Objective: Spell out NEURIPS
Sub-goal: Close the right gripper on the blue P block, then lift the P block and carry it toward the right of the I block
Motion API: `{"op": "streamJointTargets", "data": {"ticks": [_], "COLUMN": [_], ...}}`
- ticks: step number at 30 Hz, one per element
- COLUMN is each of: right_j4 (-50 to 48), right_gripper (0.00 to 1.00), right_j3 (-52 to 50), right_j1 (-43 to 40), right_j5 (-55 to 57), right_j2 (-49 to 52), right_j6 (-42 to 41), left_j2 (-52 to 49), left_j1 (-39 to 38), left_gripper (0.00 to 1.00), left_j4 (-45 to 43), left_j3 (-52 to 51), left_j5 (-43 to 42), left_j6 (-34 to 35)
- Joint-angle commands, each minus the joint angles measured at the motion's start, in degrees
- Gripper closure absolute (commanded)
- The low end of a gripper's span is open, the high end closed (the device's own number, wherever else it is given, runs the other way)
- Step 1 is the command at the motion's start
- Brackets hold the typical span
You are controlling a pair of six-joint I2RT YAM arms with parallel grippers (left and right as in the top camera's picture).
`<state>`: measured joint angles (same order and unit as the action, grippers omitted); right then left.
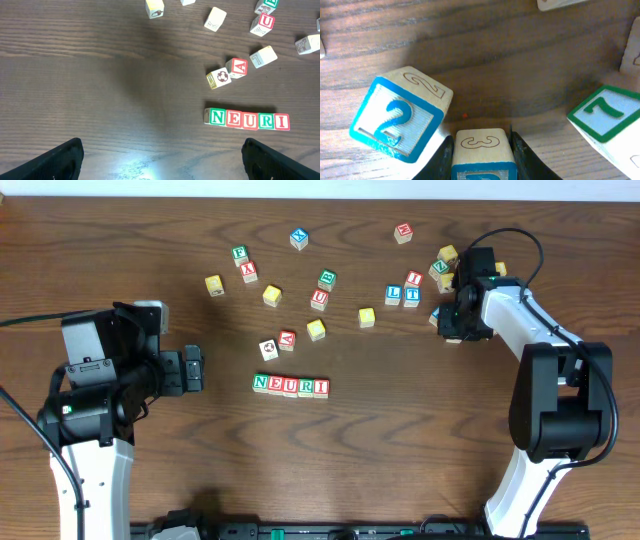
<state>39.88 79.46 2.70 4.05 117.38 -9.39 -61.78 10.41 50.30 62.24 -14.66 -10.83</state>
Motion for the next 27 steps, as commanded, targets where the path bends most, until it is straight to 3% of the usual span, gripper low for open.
{"op": "streamJointTargets", "data": {"ticks": [1, 12, 17, 21, 27], "right_j4": [1.5, 14.5, 23.4, 27.8, 27.1], "right_gripper": [0.81, 0.83, 0.83, 0.82, 0.85], "right_j3": [1.0, 13.7, 22.3, 26.2, 26.1], "right_j1": [0.4, 0.5, 1.6, 4.6, 13.8], "right_j5": [0.0, -0.4, -6.8, -7.6, -6.4], "right_j2": [0.3, 0.3, 0.3, -0.9, -7.7], "right_j6": [0.3, 0.9, 3.4, 3.7, 3.1], "left_j2": [0.0, 0.0, 0.0, 0.0, 0.0], "left_j1": [0.2, 0.2, 0.2, 0.2, 0.2], "left_gripper": [0.01, 0.01, 0.01, 0.01, 0.01], "left_j4": [0.0, 0.0, 0.0, 0.0, 0.0], "left_j3": [0.8, 0.8, 0.8, 0.8, 0.8], "left_j5": [0.2, 0.2, 0.2, 0.2, 0.2], "left_j6": [-0.9, -0.9, -0.9, -0.9, -0.9]}}
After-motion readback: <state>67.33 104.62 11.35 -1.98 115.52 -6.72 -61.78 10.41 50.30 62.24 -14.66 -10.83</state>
